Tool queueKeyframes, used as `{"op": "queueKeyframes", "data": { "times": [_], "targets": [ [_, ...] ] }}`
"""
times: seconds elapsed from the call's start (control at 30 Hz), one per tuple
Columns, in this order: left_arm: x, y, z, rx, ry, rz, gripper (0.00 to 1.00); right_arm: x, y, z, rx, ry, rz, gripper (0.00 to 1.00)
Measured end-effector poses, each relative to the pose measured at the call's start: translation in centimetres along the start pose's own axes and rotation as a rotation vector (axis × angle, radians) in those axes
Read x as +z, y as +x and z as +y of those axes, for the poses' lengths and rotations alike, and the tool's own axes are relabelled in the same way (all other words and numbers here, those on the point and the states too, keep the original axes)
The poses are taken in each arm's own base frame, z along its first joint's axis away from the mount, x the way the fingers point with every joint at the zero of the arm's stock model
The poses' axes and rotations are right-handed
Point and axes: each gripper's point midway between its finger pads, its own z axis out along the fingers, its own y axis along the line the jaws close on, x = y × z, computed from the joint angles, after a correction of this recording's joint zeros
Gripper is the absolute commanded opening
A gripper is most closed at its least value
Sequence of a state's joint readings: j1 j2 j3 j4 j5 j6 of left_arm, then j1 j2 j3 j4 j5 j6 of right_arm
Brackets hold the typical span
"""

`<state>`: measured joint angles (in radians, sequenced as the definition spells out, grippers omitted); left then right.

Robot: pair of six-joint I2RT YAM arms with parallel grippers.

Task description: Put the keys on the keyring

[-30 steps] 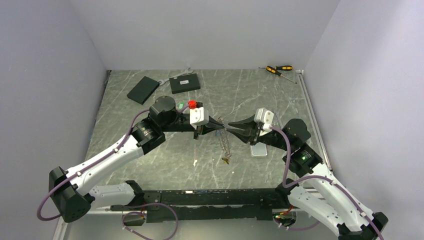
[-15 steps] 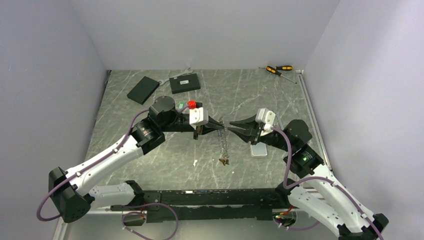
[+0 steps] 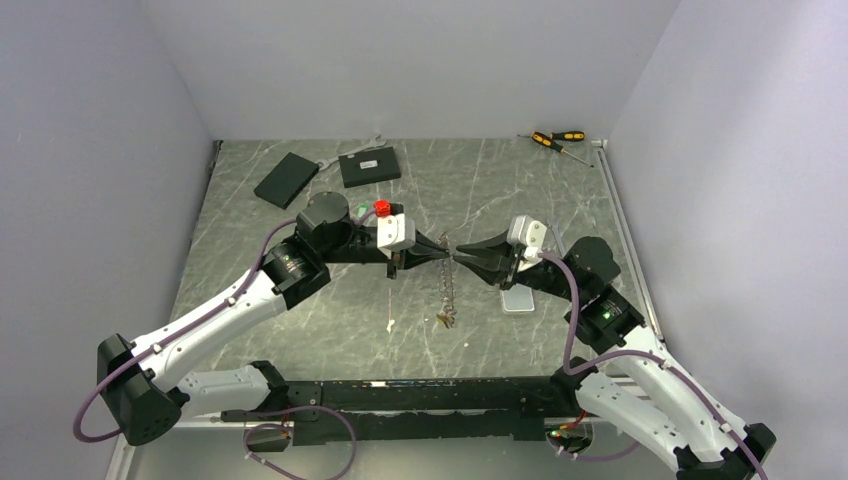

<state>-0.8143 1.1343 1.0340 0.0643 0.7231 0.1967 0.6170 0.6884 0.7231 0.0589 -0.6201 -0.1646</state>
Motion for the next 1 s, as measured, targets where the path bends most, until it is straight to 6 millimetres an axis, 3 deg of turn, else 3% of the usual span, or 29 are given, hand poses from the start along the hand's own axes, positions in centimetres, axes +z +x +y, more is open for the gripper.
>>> {"op": "queueKeyframes", "data": {
  "times": [0.63,1.0],
  "targets": [
    [0.03,-0.19,-0.22,0.000,0.013,-0.008,0.00,0.31,-0.20,0.39,0.014,-0.032,-0.002,0.15],
    [0.08,-0.14,-0.34,-0.004,0.021,-0.008,0.00,0.37,-0.11,0.52,0.020,-0.039,0.000,0.19]
  ]
}}
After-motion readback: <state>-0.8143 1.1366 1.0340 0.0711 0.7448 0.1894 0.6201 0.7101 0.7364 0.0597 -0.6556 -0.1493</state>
